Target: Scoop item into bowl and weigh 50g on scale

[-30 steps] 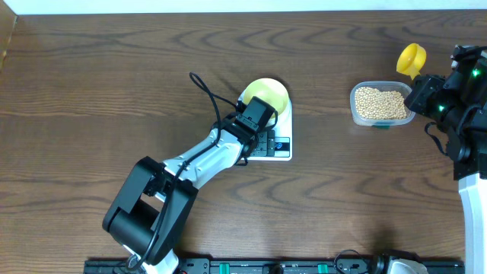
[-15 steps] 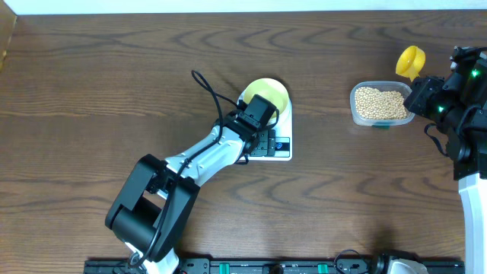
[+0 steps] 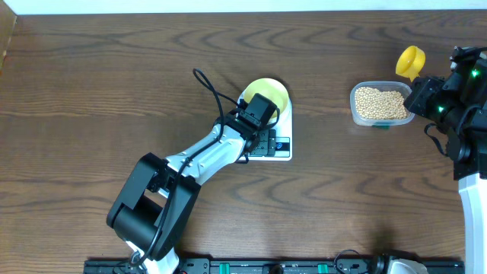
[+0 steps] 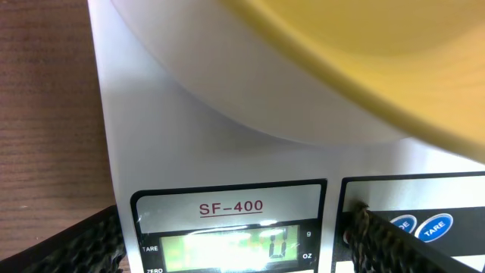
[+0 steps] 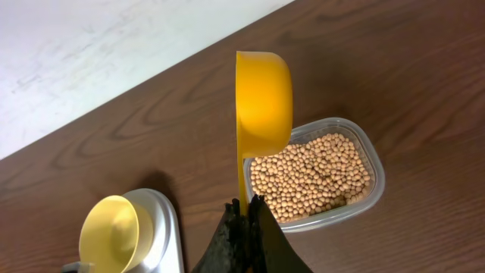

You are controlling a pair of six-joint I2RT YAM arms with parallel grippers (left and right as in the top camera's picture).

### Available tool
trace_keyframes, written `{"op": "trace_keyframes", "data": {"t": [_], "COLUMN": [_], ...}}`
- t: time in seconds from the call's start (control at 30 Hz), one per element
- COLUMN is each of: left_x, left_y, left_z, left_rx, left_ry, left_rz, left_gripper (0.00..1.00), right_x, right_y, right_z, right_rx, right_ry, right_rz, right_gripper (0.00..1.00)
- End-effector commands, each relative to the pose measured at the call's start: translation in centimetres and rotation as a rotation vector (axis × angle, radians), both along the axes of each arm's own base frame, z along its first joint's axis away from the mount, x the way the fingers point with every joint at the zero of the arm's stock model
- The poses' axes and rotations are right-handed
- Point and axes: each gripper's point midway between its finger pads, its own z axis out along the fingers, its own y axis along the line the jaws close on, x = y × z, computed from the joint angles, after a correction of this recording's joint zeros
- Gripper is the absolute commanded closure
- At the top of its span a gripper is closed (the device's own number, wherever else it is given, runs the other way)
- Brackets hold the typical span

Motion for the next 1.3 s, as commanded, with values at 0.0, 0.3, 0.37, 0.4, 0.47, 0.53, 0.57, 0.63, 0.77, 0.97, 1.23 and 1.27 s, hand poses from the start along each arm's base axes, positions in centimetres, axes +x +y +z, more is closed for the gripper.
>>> {"op": "trace_keyframes", "data": {"t": [0.0, 0.3, 0.37, 0.4, 0.47, 0.53, 0.57, 0.63, 0.77, 0.97, 1.23, 1.27], "left_x": [-3.5, -3.4, -3.7, -3.8, -3.9, -3.7, -3.6, -3.2, -2.2, -2.0, -1.8, -1.7], "left_y": [3.6, 5.1, 5.1, 5.0, 4.6, 4.3, 4.2, 3.8, 2.8, 0.8, 0.6, 0.5], "left_z": [-6.0, -6.8, -6.9, -7.0, -6.9, -6.5, -6.3, -5.4, -2.5, 0.6, 0.7, 0.8], "left_rx": [0.179, 0.266, 0.266, 0.259, 0.238, 0.223, 0.216, 0.2, 0.136, 0.016, 0.007, 0.004], "left_ry": [0.147, 0.139, 0.15, 0.158, 0.165, 0.162, 0.158, 0.136, 0.068, 0.028, 0.019, 0.015], "left_rz": [-0.02, -0.009, -0.011, -0.013, -0.015, -0.017, -0.017, -0.016, -0.027, -0.071, -0.072, -0.073], "left_gripper": [0.07, 0.07, 0.07, 0.07, 0.07, 0.07, 0.07, 0.07, 0.06, 0.06, 0.06, 0.06], "right_x": [-0.3, -0.3, -0.3, -0.3, -0.3, -0.3, -0.3, -0.3, -0.3, -0.3, -0.3, -0.3], "right_y": [0.0, 0.0, 0.0, 0.0, 0.0, 0.0, 0.0, 0.0, 0.0, 0.0, 0.0, 0.0], "right_z": [1.0, 1.1, 1.1, 1.1, 1.1, 1.1, 1.1, 1.0, 1.0, 1.0, 1.0, 1.0], "right_rx": [-0.008, -0.008, -0.008, -0.008, -0.008, -0.008, -0.008, -0.008, -0.007, -0.008, -0.007, -0.007], "right_ry": [-0.027, -0.03, -0.03, -0.03, -0.03, -0.03, -0.03, -0.029, -0.028, -0.028, -0.027, -0.027], "right_rz": [0.008, 0.008, 0.008, 0.008, 0.008, 0.008, 0.008, 0.008, 0.008, 0.008, 0.008, 0.008], "right_gripper": [0.99, 0.99, 0.99, 0.99, 0.99, 0.99, 0.99, 0.99, 0.99, 0.99, 0.99, 0.99]}}
